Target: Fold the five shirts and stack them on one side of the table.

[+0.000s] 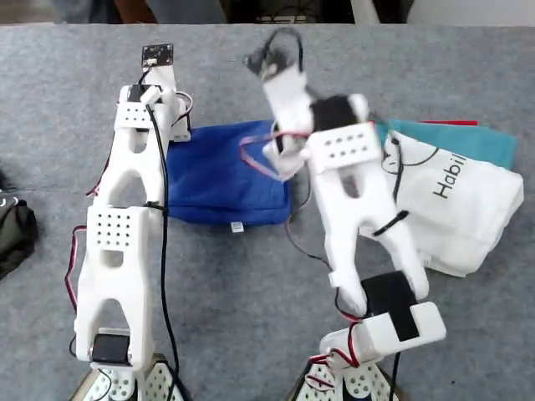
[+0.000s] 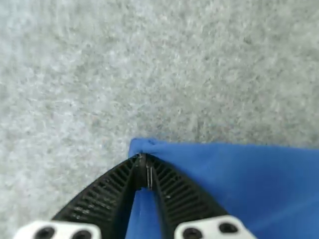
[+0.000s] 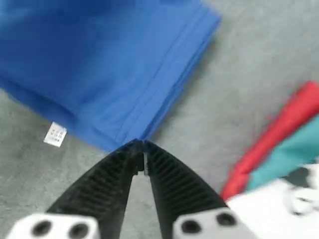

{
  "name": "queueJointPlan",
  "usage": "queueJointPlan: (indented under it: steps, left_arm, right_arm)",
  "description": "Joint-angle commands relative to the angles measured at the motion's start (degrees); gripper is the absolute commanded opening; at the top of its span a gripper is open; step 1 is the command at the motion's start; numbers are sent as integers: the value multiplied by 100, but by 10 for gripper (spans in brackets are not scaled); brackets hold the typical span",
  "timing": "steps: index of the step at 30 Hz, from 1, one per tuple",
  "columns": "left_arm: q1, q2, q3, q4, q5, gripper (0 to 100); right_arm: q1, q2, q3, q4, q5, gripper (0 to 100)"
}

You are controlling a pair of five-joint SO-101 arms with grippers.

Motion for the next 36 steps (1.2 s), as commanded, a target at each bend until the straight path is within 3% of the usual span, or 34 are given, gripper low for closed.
queueJointPlan:
  steps: [1, 4, 11, 14, 18, 21, 27, 31, 36]
  left_arm:
    - [-127, 158, -479, -105, 26, 29]
    - [-198, 316, -857, -88, 44, 29]
    - [-312, 712, -1411, -70, 9, 29]
    - [-338, 721, -1930, 325, 9, 29]
    - [-347, 730, -3222, 976, 0, 29]
    - [-303, 686, -3653, 1266, 0, 29]
    - [-418, -114, -3653, 2409, -9, 29]
    - [-752, -457, -3398, 2453, -316, 28]
    - [-1007, -1521, -1393, 2470, -958, 28]
  right_arm:
    - [-97, -154, 1393, -1565, -237, 14]
    - [-70, -4, 2229, -2435, -202, 14]
    - [-167, 22, 2264, -2418, -202, 14]
    - [-193, -13, 1859, -1934, -202, 14]
    - [-149, -699, 787, -290, -193, 14]
    - [-185, -1516, 251, -26, -193, 15]
    - [-193, -1868, 365, -1758, -193, 15]
    - [-193, -1174, 637, -3332, -193, 15]
    - [-193, -127, 505, -4079, -193, 15]
